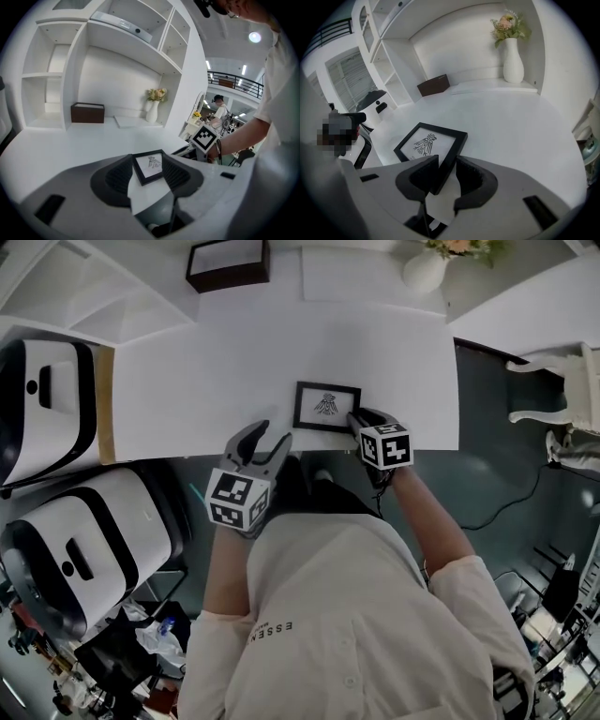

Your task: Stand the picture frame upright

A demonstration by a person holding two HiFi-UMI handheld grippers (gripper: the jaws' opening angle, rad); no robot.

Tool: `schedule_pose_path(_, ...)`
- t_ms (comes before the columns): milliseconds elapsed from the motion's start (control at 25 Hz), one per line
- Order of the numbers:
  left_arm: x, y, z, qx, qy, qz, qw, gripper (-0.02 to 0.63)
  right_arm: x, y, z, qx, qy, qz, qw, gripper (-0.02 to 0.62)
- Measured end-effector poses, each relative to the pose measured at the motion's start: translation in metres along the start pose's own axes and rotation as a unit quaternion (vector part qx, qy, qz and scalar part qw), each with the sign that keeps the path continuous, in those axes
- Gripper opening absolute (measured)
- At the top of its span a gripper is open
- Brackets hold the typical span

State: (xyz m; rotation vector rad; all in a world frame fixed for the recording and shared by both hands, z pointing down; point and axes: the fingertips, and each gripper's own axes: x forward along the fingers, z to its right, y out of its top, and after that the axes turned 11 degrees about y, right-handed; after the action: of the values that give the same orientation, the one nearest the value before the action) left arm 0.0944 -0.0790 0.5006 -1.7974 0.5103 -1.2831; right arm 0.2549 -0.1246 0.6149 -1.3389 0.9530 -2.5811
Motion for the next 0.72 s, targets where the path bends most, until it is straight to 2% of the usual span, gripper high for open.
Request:
schedule_pose_path(400, -0.007, -0.042, 0.024, -0.018, 0.010, -0.021, 0.9996, 0.181, -0.018, -0.030, -0.011, -0.042, 0.028, -0.019, 0.999, 0.129)
schedule_pose_path(720, -0.003, -0.064, 0.042, -0.026, -0.015, -0.034, 0.9990, 0.179, -0.029, -0.047, -0.015, -0.061, 0.037, -0.034, 0.997, 0.129)
